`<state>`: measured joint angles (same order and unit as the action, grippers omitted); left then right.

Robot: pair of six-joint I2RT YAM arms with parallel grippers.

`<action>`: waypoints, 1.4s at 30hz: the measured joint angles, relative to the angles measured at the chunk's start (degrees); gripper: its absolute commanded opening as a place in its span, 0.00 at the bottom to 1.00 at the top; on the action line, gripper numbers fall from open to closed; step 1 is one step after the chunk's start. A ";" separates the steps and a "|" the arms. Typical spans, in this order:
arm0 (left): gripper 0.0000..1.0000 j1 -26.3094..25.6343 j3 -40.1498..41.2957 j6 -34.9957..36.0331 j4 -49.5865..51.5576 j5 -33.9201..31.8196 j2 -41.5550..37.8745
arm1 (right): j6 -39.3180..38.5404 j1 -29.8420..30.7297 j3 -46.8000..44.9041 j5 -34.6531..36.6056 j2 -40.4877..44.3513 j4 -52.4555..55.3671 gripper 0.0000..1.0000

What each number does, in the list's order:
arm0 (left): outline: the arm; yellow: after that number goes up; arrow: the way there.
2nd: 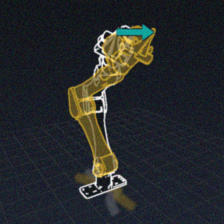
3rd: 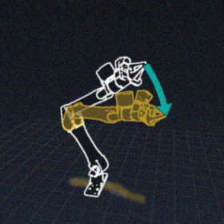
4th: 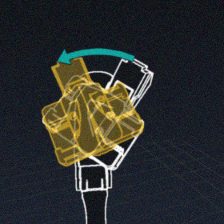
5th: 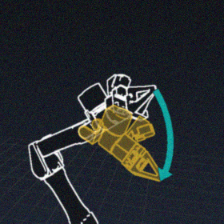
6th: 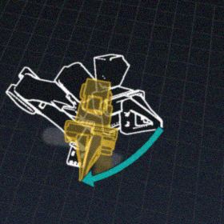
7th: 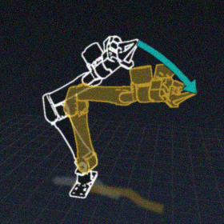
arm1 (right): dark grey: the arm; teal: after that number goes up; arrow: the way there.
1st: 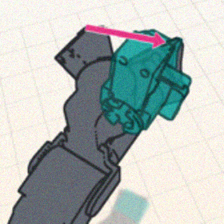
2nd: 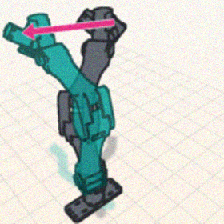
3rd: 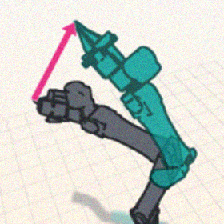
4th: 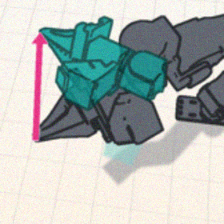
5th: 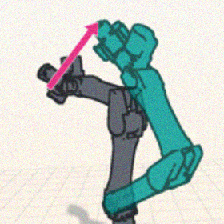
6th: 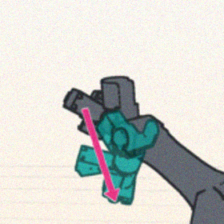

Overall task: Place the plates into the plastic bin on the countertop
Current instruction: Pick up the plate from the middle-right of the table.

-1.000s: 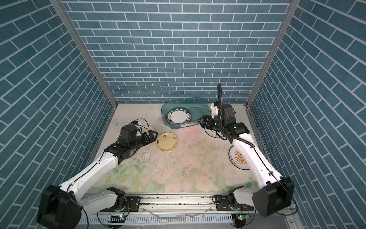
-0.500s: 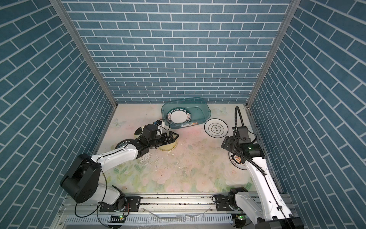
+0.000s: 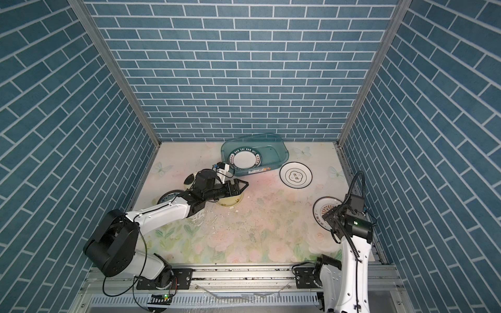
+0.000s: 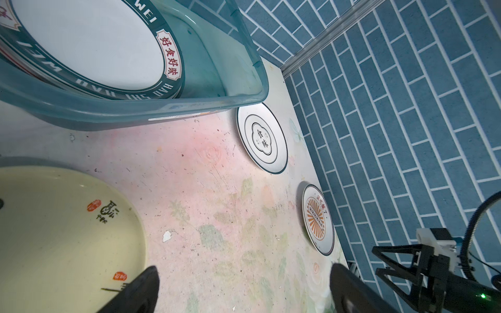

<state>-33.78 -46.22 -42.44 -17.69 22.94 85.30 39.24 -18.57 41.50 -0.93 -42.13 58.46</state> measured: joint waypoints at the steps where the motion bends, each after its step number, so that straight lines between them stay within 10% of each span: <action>1: 1.00 0.00 0.09 -0.02 -0.37 0.33 0.00 | 0.04 -1.40 -1.01 -1.27 0.26 -0.02 0.84; 42: 1.00 0.00 -0.72 -0.81 -0.04 4.50 2.62 | 8.63 -13.66 -20.72 -7.32 -10.97 -33.29 0.72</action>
<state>-33.78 -46.94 -43.24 -17.74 27.44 87.92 47.88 -32.23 20.78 -8.25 -53.10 25.17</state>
